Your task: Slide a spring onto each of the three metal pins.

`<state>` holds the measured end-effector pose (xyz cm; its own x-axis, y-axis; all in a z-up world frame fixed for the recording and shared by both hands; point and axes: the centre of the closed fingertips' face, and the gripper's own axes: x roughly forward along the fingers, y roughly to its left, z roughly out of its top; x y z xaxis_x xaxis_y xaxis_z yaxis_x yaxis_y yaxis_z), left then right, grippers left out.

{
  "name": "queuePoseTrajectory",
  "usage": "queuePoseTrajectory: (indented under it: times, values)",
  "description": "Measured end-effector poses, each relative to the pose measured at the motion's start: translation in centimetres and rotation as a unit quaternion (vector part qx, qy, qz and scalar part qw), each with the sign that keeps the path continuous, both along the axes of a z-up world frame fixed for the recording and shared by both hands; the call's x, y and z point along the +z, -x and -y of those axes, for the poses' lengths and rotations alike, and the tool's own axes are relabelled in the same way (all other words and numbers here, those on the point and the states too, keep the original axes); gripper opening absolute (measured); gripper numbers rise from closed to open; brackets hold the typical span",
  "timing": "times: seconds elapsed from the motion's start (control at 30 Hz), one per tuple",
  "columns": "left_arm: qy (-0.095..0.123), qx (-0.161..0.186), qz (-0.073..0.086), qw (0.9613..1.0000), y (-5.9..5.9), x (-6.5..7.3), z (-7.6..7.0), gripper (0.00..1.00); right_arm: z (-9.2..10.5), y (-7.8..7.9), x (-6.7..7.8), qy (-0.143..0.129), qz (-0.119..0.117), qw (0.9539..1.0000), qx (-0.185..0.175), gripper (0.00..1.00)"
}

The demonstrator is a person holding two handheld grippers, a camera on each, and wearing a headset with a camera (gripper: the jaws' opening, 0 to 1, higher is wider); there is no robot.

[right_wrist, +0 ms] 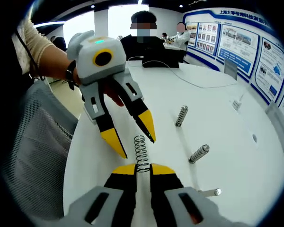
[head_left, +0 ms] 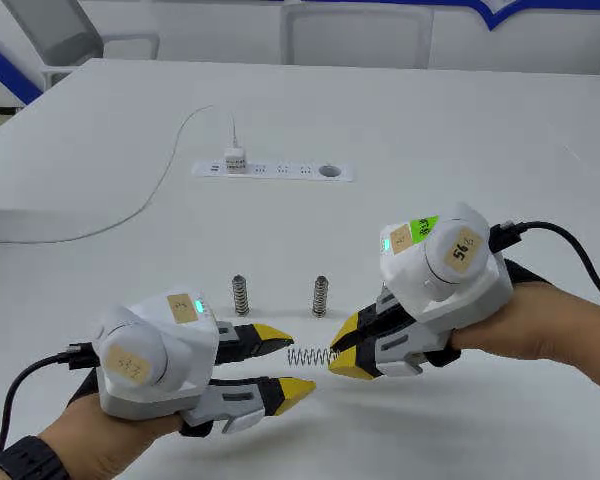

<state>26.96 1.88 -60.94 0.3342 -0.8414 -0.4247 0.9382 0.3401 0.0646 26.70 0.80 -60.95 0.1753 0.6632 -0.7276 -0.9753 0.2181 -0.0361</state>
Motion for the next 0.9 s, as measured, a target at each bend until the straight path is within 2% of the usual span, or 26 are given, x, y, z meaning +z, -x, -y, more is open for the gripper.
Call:
queuePoseTrajectory:
  times: [0.33,0.6,0.77,0.9]
  values:
    - [-0.008,-0.012,0.013,0.9998,0.3,-0.1,0.0,0.16,-0.2,0.5,0.0,0.01,0.0,0.9998,0.018,0.11]
    - [-0.013,-0.02,0.016,0.9996,0.5,-0.3,0.1,0.12,-0.1,0.9,0.0,0.023,0.0,0.9993,0.03,0.11]
    - [-0.012,-0.019,0.016,0.9996,0.4,-0.3,0.0,0.12,-0.2,0.8,1.0,0.015,0.004,0.9994,0.032,0.11]
    - [-0.012,-0.017,0.015,0.9997,0.3,-0.3,-0.1,0.12,-0.7,0.8,2.1,-0.001,0.009,0.9995,0.032,0.11]
